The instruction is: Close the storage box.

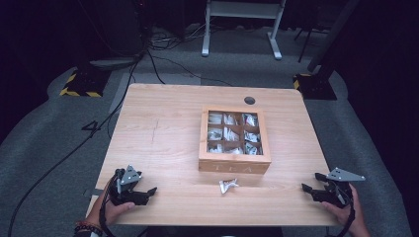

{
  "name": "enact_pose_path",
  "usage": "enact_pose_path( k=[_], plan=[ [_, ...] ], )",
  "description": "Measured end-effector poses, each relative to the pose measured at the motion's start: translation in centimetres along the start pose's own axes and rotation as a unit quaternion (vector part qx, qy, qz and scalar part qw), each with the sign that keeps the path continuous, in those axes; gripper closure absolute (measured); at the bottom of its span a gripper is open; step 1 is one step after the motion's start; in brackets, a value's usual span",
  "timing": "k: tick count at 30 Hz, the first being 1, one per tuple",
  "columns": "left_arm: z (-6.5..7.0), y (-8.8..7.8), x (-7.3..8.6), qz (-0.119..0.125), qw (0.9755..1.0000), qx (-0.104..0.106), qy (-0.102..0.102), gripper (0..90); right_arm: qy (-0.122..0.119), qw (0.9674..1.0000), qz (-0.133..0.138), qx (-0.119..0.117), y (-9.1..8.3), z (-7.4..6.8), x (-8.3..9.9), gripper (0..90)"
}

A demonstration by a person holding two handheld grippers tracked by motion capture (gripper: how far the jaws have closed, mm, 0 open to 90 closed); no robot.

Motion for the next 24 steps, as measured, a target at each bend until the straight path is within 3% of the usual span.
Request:
enact_pose_path(
  k=[24],
  plan=[
    [-0.08, 0.06, -0.05, 0.001, 1.0000, -0.002, -0.003, 16.4, 0.001, 1.0000, 0.001, 0.004, -0.03, 0.10, -0.02, 25.8]
  ],
)
Point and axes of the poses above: each handheld gripper's, and its own axes: y roughly forward along the jaws, x roughly out of its underside, z roughly to its right, the point moved 10 cm from there along y, roughly forward along the jaws, and after that the axes turned 6 degrees about -x, right-handed, at the moved point
